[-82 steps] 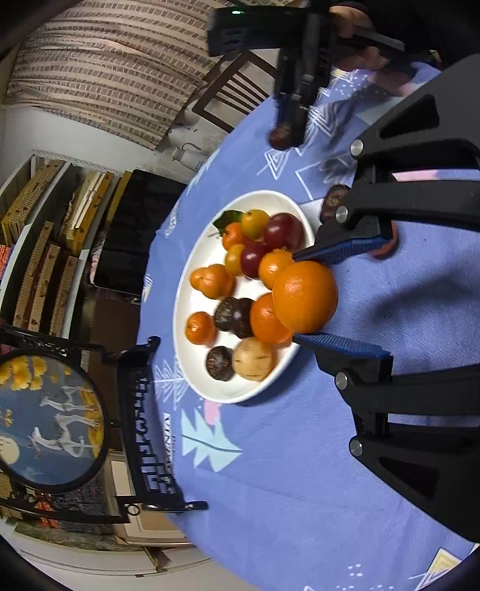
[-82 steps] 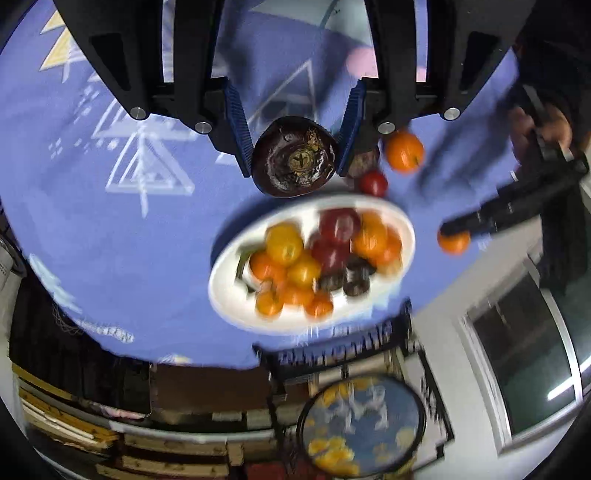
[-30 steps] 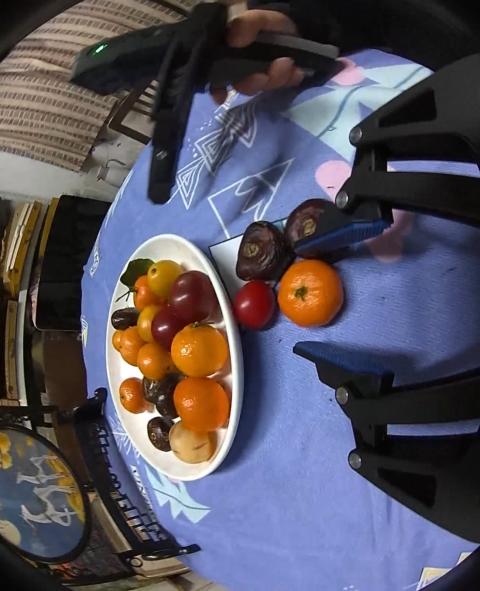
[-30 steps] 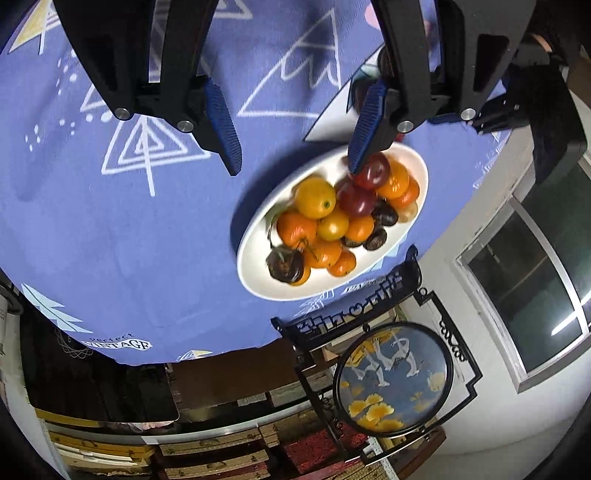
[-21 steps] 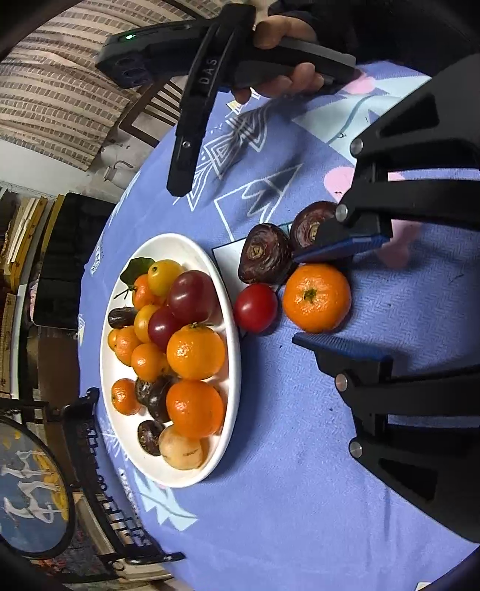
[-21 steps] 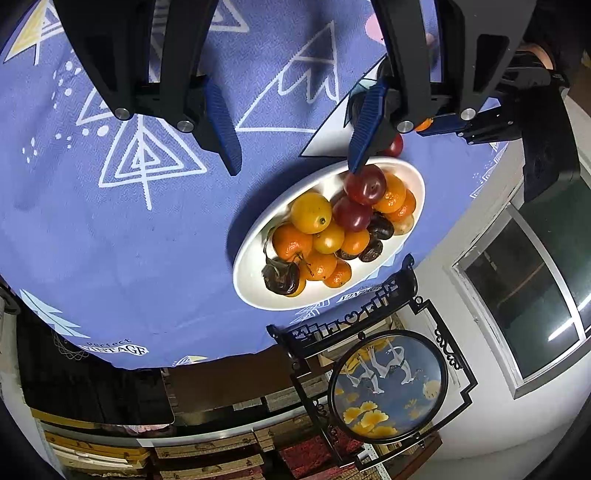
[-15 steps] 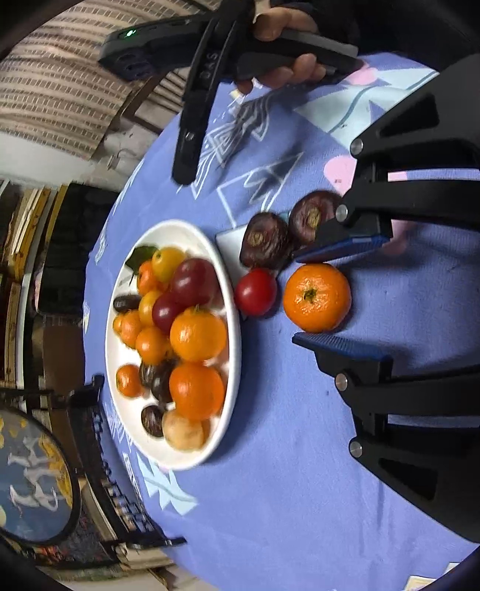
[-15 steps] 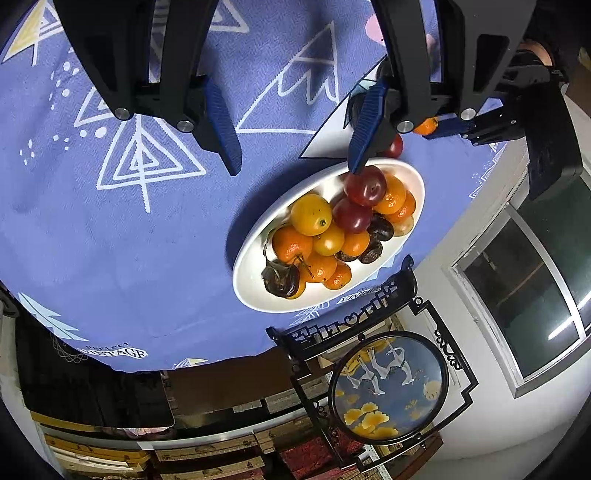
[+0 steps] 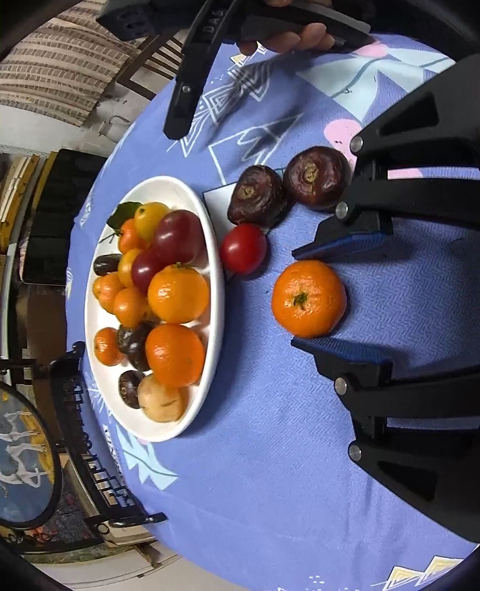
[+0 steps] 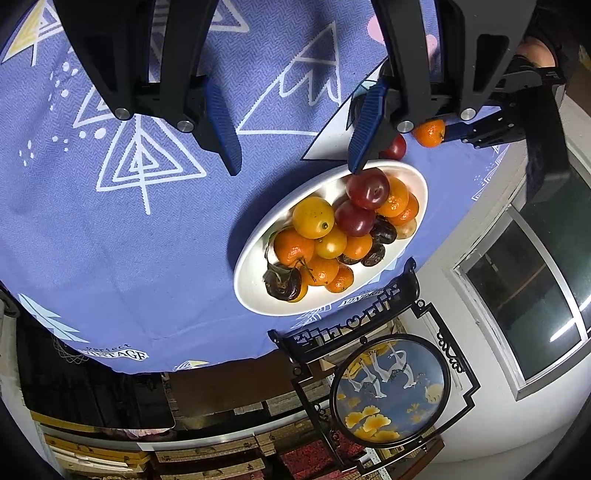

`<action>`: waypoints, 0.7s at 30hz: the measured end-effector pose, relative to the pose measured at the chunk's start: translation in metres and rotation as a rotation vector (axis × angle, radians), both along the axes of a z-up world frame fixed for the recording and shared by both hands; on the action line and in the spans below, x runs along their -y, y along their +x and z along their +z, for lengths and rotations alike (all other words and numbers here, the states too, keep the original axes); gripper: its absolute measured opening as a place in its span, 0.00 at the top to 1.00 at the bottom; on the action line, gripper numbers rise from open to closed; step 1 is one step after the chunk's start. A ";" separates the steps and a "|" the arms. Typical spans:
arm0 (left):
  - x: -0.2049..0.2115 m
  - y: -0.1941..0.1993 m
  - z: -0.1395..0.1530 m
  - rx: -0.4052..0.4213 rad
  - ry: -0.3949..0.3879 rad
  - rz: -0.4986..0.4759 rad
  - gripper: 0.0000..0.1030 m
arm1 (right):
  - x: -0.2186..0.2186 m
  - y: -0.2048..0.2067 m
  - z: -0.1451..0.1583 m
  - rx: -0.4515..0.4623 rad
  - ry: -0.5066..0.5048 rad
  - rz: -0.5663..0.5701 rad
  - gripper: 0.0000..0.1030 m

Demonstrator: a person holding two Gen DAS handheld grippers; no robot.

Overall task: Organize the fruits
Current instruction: 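Move the left gripper to a tangerine and close on it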

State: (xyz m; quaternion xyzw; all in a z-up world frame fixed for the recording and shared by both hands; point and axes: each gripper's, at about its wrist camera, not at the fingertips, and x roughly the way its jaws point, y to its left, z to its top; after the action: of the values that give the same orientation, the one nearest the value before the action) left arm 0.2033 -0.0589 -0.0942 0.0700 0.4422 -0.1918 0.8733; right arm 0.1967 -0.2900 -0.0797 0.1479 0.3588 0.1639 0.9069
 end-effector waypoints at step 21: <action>-0.012 -0.010 0.010 0.072 -0.024 0.074 0.63 | -0.042 -0.032 -0.009 -0.084 -0.059 0.123 0.42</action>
State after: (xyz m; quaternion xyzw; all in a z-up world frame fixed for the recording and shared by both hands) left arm 0.1934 -0.0464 -0.0839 0.0499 0.4104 -0.1620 0.8960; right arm 0.1650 -0.2482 -0.0887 0.1053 0.4097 0.2022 0.8833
